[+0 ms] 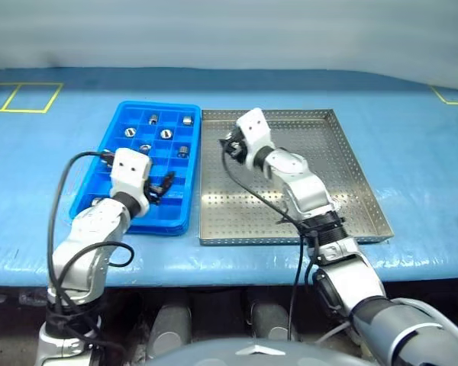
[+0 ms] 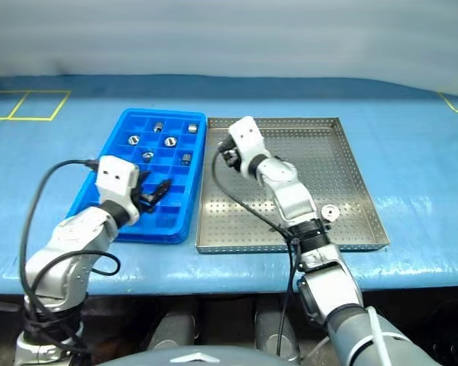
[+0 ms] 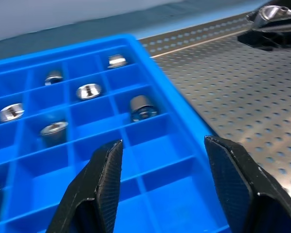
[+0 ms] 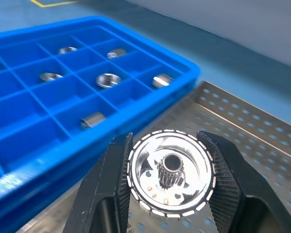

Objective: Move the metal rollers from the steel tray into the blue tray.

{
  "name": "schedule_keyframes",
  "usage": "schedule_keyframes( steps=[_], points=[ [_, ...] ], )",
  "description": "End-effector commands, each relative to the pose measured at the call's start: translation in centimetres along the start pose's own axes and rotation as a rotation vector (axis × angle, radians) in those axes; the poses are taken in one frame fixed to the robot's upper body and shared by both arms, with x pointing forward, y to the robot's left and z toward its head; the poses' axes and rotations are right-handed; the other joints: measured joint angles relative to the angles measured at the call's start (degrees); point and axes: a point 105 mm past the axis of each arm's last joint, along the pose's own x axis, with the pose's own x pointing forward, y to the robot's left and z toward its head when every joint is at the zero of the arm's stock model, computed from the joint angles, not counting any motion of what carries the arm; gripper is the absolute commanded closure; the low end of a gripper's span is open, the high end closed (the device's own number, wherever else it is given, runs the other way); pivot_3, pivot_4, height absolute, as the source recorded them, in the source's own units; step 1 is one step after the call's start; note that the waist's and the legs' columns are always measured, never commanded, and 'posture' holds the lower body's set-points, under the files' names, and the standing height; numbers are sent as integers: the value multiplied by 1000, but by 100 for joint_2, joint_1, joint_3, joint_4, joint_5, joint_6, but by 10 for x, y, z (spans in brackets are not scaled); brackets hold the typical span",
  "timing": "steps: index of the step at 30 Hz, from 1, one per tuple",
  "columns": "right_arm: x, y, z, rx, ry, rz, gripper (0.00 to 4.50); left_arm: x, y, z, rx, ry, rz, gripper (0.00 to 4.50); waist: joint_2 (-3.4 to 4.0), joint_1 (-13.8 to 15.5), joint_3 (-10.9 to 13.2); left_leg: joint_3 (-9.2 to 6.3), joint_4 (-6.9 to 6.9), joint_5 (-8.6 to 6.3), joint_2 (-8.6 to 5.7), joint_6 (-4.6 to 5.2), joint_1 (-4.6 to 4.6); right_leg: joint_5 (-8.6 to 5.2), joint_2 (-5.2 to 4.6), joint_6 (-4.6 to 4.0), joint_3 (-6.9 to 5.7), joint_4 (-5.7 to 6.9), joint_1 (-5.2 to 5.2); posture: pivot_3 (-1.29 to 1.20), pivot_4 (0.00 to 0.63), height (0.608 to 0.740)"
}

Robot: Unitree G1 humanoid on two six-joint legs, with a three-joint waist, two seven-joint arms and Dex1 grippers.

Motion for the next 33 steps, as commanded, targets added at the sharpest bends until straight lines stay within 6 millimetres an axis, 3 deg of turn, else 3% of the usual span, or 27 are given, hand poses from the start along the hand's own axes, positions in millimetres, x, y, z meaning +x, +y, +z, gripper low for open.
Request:
schedule_keyframes(
  steps=[1, 6, 13, 23, 29, 33],
  points=[
    [8, 24, 22, 52, -85, 159, 2778, -18, 5, 10, 7, -23, 28, 1595, -1, 100, 1, -1, -1, 0, 0, 0, -1, 0, -1, 0, -2, -2, 1, 270, 150, 740],
    [21, 49, 28, 58, -108, 306, 2778, -33, 19, 17, -15, -76, 147, 1595, -1, 304, 2, -7, -3, 1, 0, -2, -1, -1, -2, -2, -9, -8, 4, 340, 150, 740],
    [43, 57, 25, 67, -85, 331, 2778, -40, 20, 18, -26, -117, 222, 1595, -1, 503, 1, -14, -21, 9, 0, -15, 4, -3, -1, -9, -19, -7, 2, 404, 150, 740],
    [58, 68, 30, 81, -93, 333, 2778, -42, 16, 11, -34, -97, 234, 1595, -1, 739, 2, -20, -54, 10, 1, -19, 4, -11, 0, -22, -29, -16, -9, 446, 150, 740],
    [61, 56, 30, 54, -126, 246, 786, -42, 12, 10, -36, -89, 220, 1595, 0, 854, 2, -21, -55, 11, 1, -22, 4, -13, 0, -25, -31, -17, -9, 449, 150, 740],
    [55, 41, 40, 44, -204, 198, 786, -36, 5, 9, -41, -86, 183, 1595, 0, 873, 2, -21, -57, 12, 1, -23, 3, -14, 0, -26, -31, -19, -10, 418, 150, 740]
  ],
)
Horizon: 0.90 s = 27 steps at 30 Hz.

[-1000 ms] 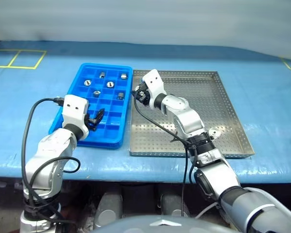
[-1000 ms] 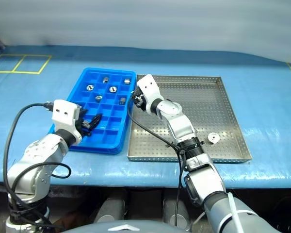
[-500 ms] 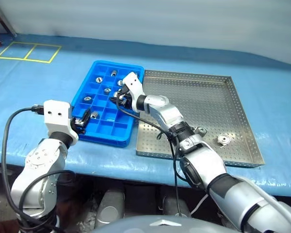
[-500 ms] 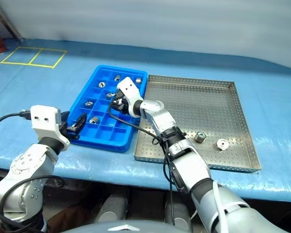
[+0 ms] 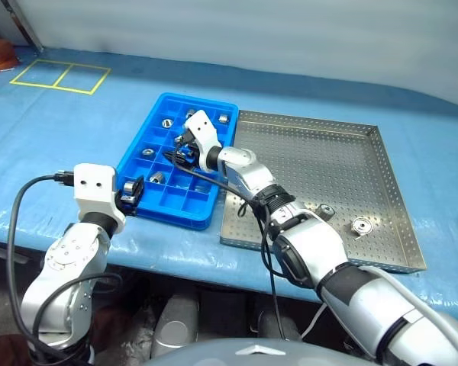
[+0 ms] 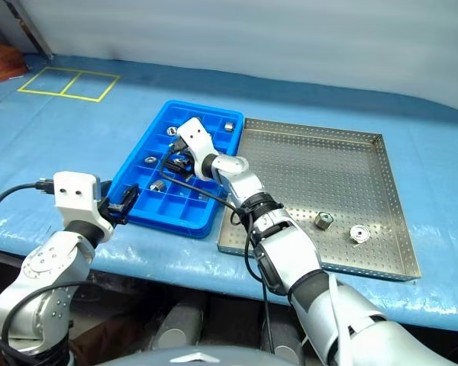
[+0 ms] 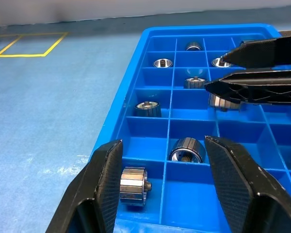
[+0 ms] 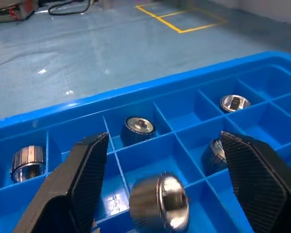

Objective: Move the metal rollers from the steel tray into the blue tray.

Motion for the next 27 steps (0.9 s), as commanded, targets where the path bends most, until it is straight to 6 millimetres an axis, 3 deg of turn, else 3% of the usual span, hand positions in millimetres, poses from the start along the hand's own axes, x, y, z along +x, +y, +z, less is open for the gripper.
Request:
schedule_keyframes(
  steps=[1, 7, 10, 15, 19, 27],
  points=[
    [-7, -13, 32, -57, -130, -34, 786, 0, -11, 14, 11, -67, -45, 1595, 0, 1, 0, 0, 0, 0, 0, 0, 0, 0, 0, 0, 0, -1, 0, 407, 150, 740],
    [-48, -29, 49, -185, -198, -114, 786, 12, -37, 18, -9, -79, -163, 1595, 0, 21, 0, -3, 1, 2, -1, -3, -6, 0, -2, 1, -1, -9, 3, 326, 150, 740],
    [-92, -35, 39, -237, -128, -170, 786, 17, -64, 21, -26, -93, -302, 1595, 0, 21, -1, -3, 2, 2, -2, -4, -9, 0, -4, 1, -1, -9, 2, 272, 150, 740],
    [-158, -39, -8, -220, 112, -296, 786, 21, -98, 14, 4, -43, -523, 1595, 1, -170, -1, 0, 3, 1, -6, -4, -14, -2, -9, 2, 1, -12, -1, 165, 150, 740],
    [-205, -62, -47, -182, 277, -530, 786, 22, -123, 9, 31, -13, -690, 1595, 3, -460, -2, 11, 13, 1, -1, -3, -4, -2, -9, 2, 5, -2, 0, 89, 150, 740],
    [-244, -79, -75, -112, 390, -733, 786, 27, -139, 10, 48, -14, -780, 1595, 3, -893, -2, 21, 39, 0, -1, 0, -9, 5, -11, 14, 13, 2, 5, 35, 150, 740]
  ],
)
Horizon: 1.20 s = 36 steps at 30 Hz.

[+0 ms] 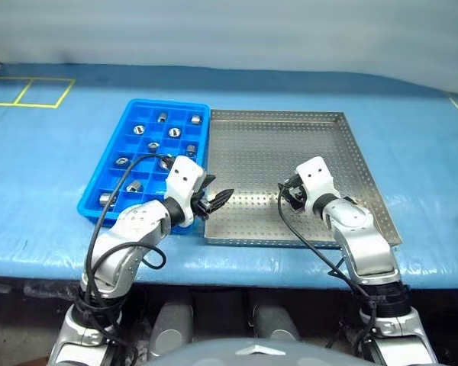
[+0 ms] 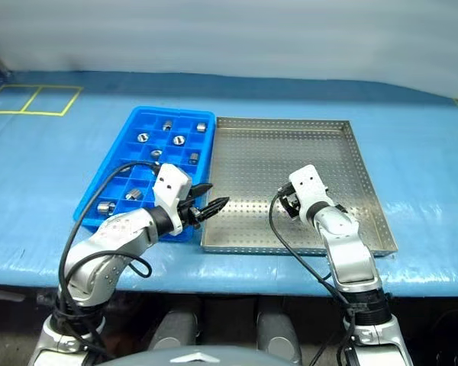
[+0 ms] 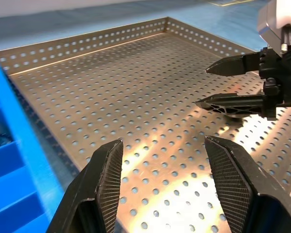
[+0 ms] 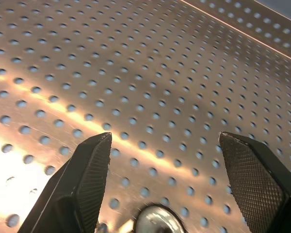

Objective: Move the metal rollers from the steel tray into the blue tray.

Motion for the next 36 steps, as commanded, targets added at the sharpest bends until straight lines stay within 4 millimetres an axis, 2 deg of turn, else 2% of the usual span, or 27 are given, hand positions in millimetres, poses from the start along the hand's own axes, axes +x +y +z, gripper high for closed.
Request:
schedule_keyframes(
  steps=[1, 4, 10, 13, 16, 17, 22, 25, 29, 32, 36],
  points=[
    [-5, -12, -3, 18, 1, -56, 786, 2, -3, 8, 27, -32, -20, 1595, 0, -39, 0, 0, -1, 0, 0, 0, 0, 0, 0, 0, 0, 1, 0, 35, 150, 740],
    [-3, -13, -13, 60, 29, -57, 786, 2, 0, 6, 33, -26, -15, 1595, 0, -66, 0, 0, -1, -2, 0, 3, 0, 0, 0, 0, 1, 0, 0, 30, 150, 740],
    [-2, -7, -15, 105, 39, -39, 786, -2, 7, 4, 39, -14, 21, 1595, 0, -86, 0, 0, 0, -2, -1, 3, -1, 1, 0, 2, 3, 1, 1, 52, 150, 740],
    [-1, -5, -23, 118, 83, -36, 1433, -4, 8, 1, 37, -7, 36, 1595, 0, -81, 0, -1, 0, -2, -1, 3, 0, 1, 0, 2, 3, 1, 1, 69, 150, 740],
    [-1, 1, -27, 116, 107, -13, 2384, -6, 9, 0, 34, -3, 44, 1595, 0, -68, 0, -1, 0, -2, -2, 3, -1, 1, 0, 2, 3, 0, 2, 75, 150, 740],
    [0, 3, -27, 115, 107, -7, 2572, -6, 9, -1, 33, 0, 49, 1595, 0, -66, 0, -2, -1, -2, -1, 3, 1, 1, 0, 2, 3, 0, 2, 76, 150, 740],
    [0, 6, -17, 110, 72, 4, 2561, -10, 13, 2, 22, -10, 62, 1595, -1, -66, 0, -2, 0, -2, -1, 3, 2, 1, 1, 2, 2, 1, 3, 76, 150, 740],
    [0, 17, 6, 97, -13, 66, 2561, -20, 23, 8, 17, -22, 103, 1595, -1, -85, 0, -2, 1, -2, -1, 3, 2, 1, 1, 2, 3, 1, 2, 90, 150, 740],
    [2, 40, 50, 76, -148, 179, 2561, -42, 51, 15, 36, -34, 258, 1595, 2, -109, 2, -1, -2, -2, 5, 3, 3, 1, 6, 2, 3, 4, -1, 121, 150, 740],
    [2, 70, 85, 48, -250, 298, 2561, -62, 67, 18, 49, -18, 370, 1595, 1, -80, 3, -4, -3, -2, 6, 3, 4, 1, 9, 2, 1, 6, -1, 144, 150, 740],
    [-4, 116, 120, 60, -347, 491, 2561, -83, 82, 12, 34, 53, 491, 1595, 0, 38, 3, -10, -9, -2, 5, 3, 1, 1, 8, 1, -3, 2, 0, 199, 150, 740]
  ],
)
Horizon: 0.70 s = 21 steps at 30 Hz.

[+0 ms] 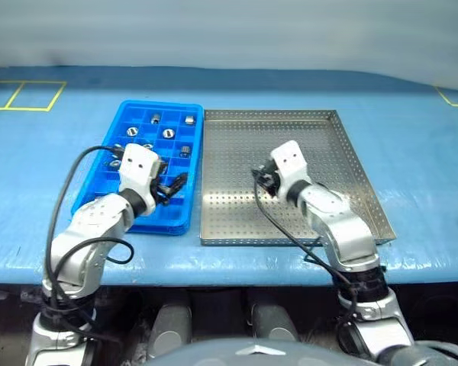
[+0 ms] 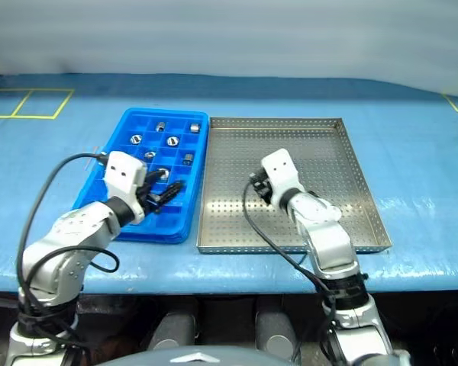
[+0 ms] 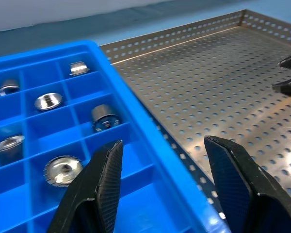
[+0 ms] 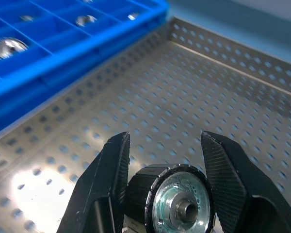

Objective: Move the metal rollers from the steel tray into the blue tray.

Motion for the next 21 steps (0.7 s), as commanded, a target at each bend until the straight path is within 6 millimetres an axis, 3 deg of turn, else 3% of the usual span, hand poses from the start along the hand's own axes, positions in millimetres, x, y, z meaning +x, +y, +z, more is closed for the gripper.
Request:
schedule_keyframes(
  steps=[1, 3, 8, 21],
  points=[
    [8, 46, 32, -2, -114, 195, 2561, -15, 18, 2, 27, 43, 116, 1595, 0, 61, 0, -2, -2, 0, 0, 0, -1, 0, 0, 0, -1, -2, 0, 212, 150, 740],
    [12, 74, 34, -17, -126, 313, 2561, -24, 28, -1, 26, 76, 177, 1595, 0, 108, 0, -9, -6, 0, 0, 0, -2, -1, 0, -1, -6, -2, 0, 229, 150, 740],
    [23, 107, 36, -12, -150, 430, 2561, -41, 34, -5, 13, 108, 221, 1595, -4, 239, 1, -10, -3, 0, -1, -1, -1, -1, -1, -1, -9, -4, 2, 286, 150, 740],
    [55, 137, 46, -12, -213, 562, 2561, -64, 30, -21, -15, 155, 255, 1595, -6, 553, 1, -11, -14, 2, 2, -5, 4, -3, 0, -7, -15, -3, -2, 392, 150, 740]
  ],
)
